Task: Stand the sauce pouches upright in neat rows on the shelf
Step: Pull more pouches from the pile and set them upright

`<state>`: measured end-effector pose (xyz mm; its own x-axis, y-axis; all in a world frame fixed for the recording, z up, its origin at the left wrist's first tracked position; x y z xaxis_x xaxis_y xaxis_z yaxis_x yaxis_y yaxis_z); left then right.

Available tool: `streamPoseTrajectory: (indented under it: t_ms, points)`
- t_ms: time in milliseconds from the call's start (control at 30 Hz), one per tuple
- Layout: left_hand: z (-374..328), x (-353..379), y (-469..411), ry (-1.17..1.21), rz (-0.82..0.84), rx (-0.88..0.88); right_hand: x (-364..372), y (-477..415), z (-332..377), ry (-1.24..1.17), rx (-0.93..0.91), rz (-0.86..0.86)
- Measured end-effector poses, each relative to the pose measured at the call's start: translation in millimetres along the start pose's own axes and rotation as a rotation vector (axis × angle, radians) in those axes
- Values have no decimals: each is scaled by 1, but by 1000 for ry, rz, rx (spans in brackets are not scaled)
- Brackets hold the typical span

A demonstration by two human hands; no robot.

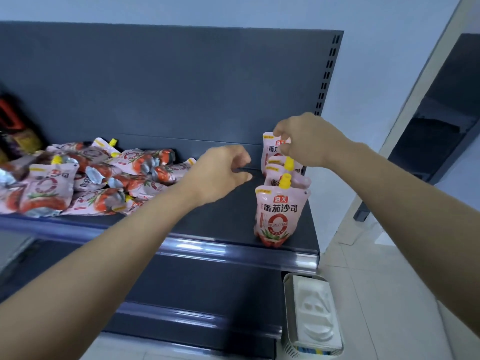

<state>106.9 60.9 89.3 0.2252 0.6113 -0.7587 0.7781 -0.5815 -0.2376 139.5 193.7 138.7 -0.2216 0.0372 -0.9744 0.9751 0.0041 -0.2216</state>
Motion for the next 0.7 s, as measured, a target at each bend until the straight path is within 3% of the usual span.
streamPoseTrajectory:
  t_ms: [267,700]
  points:
    - [14,-89,27,-615,-258,94,-3,-33,62,72,-131,-6]
    - [139,-141,2,-675,-176,109,49,-144,167,50,-169,97]
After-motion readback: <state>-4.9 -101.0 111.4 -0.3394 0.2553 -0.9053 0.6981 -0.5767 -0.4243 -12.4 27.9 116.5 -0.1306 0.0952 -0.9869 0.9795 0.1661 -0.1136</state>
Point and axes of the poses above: each hand's wrist, its own y-axis away from the middle knuckle, its own x-axis out of the palm, z = x × y, the point moved 9 cm from there along -y, towards the middle knuckle, and after that the axes turned 5 degrees about -x, right-handed, at the moved point
